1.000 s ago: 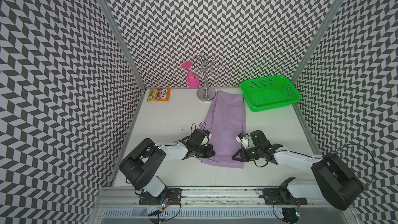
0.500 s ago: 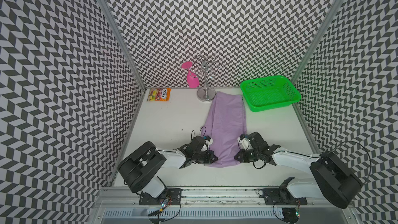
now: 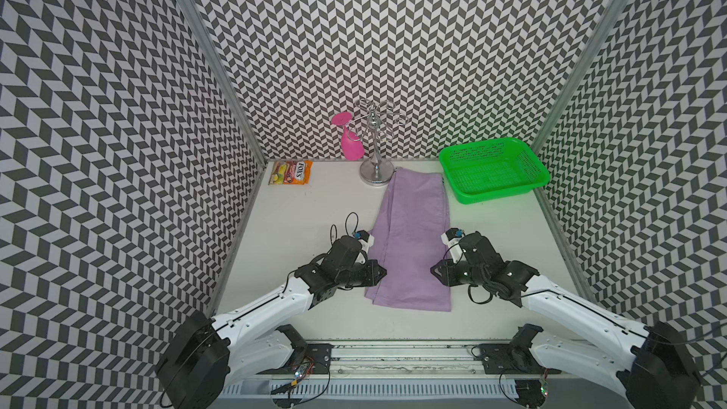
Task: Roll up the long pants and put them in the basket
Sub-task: Adjust the long pant at the center of the board.
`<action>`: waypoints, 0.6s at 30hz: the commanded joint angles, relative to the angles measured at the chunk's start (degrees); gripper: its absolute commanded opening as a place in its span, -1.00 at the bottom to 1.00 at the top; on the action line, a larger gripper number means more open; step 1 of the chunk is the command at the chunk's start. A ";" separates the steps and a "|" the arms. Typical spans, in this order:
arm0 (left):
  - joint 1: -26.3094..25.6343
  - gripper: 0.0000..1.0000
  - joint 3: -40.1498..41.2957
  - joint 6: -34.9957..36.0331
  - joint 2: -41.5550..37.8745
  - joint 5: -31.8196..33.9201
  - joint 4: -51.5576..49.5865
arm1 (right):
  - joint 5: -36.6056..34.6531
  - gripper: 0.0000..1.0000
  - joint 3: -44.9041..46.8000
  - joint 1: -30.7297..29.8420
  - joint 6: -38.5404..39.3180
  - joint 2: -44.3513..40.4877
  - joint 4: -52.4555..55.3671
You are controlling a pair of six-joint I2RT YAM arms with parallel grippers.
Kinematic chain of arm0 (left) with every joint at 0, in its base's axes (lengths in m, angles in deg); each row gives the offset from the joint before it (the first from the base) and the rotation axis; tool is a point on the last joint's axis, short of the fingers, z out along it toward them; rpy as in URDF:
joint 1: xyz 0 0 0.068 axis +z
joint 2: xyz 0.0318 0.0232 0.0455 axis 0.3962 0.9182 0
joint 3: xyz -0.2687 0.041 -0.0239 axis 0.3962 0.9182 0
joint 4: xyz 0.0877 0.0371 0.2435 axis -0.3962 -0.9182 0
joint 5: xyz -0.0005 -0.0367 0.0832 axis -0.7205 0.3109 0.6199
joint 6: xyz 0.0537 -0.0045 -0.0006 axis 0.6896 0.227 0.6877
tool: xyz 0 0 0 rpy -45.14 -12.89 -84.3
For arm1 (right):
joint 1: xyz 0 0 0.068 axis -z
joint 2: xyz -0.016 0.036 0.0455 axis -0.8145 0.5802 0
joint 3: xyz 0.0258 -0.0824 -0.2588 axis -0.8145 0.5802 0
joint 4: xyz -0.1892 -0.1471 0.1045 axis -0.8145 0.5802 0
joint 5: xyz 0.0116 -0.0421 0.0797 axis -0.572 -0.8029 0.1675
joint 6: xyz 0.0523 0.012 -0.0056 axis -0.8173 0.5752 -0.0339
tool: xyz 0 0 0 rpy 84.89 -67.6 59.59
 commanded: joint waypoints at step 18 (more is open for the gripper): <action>6.69 0.13 16.17 0.45 4.51 -9.91 10.29 | 29.63 0.31 17.58 12.76 -1.73 5.54 -14.38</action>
